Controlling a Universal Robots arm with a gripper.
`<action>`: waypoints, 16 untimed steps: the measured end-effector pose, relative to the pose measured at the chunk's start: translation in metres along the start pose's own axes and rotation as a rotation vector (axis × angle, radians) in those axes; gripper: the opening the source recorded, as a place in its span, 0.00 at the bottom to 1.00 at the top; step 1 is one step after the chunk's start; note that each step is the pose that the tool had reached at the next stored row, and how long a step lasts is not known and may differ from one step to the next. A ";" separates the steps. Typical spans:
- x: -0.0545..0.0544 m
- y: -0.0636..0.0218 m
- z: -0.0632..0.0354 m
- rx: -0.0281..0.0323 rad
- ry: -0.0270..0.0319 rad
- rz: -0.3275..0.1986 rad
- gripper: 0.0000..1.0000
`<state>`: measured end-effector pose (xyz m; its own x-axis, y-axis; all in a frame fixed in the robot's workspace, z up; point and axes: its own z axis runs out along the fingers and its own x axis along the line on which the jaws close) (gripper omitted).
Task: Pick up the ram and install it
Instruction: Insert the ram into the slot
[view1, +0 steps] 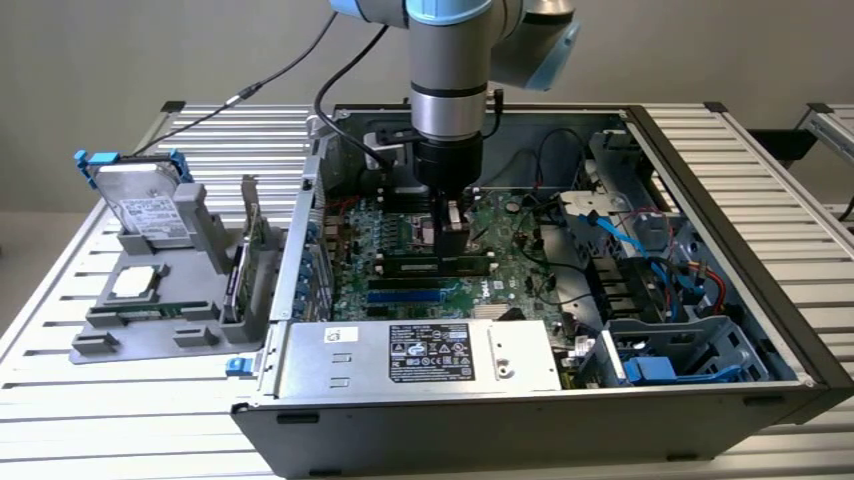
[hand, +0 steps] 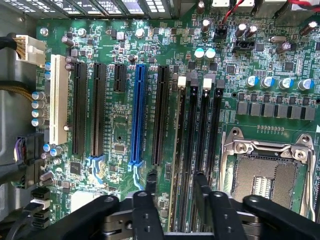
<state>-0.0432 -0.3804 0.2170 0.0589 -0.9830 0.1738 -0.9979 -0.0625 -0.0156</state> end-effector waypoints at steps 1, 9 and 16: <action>0.000 0.0000 0.0000 0.0000 0.0000 0.000 0.45; 0.003 0.0003 -0.0166 -0.0001 -0.0001 0.000 0.52; 0.006 0.0009 -0.0333 0.0002 -0.0004 0.000 0.43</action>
<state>-0.0447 -0.3804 0.2507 0.0588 -0.9831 0.1734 -0.9979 -0.0624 -0.0158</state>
